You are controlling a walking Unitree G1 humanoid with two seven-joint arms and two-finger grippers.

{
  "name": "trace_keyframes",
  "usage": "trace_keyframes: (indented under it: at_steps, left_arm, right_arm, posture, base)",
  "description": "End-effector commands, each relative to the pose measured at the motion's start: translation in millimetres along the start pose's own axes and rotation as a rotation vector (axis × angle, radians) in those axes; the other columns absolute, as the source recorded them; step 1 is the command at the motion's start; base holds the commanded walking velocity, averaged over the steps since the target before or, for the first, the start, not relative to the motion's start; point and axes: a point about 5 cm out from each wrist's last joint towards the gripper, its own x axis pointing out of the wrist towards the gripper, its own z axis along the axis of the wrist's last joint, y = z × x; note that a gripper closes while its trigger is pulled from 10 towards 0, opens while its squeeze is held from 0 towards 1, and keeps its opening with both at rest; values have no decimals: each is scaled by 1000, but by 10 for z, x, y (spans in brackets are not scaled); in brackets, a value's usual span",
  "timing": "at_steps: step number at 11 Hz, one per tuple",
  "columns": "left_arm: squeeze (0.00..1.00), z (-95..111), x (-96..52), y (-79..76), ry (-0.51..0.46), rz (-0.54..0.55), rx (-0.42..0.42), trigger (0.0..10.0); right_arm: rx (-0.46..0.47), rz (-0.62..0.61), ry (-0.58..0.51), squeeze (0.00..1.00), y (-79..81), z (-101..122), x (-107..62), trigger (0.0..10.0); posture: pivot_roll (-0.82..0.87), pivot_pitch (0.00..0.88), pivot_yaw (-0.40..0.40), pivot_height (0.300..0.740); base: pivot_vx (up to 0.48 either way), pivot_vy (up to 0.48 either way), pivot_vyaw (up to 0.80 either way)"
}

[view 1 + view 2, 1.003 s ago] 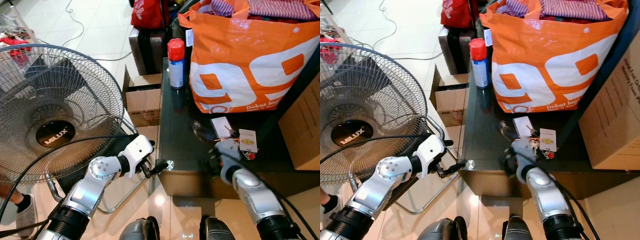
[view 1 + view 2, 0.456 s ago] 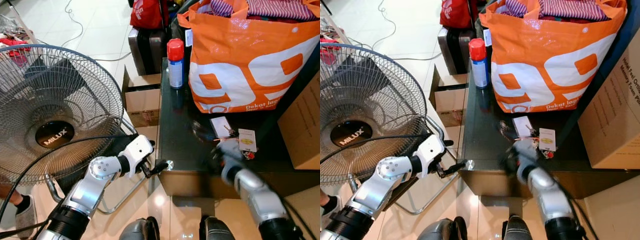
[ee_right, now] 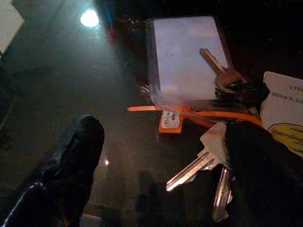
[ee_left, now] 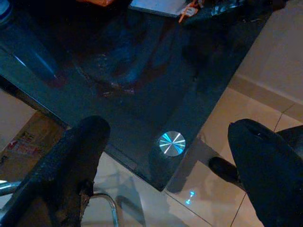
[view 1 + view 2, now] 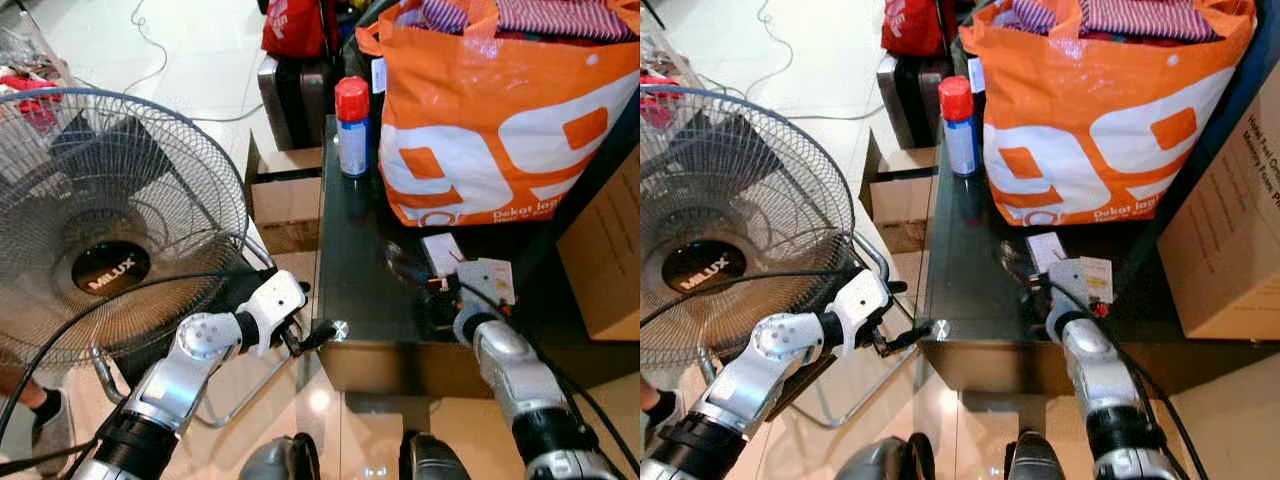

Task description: Hang keys on a hook

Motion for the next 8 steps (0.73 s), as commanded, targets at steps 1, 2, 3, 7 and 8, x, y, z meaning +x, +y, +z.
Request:
trace_keyframes:
  at_steps: [1,2,3,7,8]
  left_arm:
    - [0,-61,-40,-16,29,-7,6,10000]
    - [0,-63,-43,-16,30,-8,6,10000]
    - [0,-63,-45,-16,31,-8,6,10000]
    - [0,-63,-47,-19,30,-2,-1,10000]
    - [0,-67,-45,-16,31,0,-1,10000]
  right_arm:
    - [0,-3,7,0,28,-24,11,10000]
    - [-2,-6,19,0,31,-32,29,10000]
    - [-15,3,44,0,42,-70,44,10000]
    - [-51,189,129,0,94,-318,-114,10000]
    - [-69,211,129,0,49,-349,-178,10000]
  posture:
    - [-113,157,182,740]
    - [-112,157,182,740]
    - [-112,157,182,740]
    - [-113,167,178,740]
    - [-118,165,177,740]
  base:
    - [0,0,0]
    - [0,0,0]
    - [0,0,0]
    - [0,0,0]
    - [0,0,0]
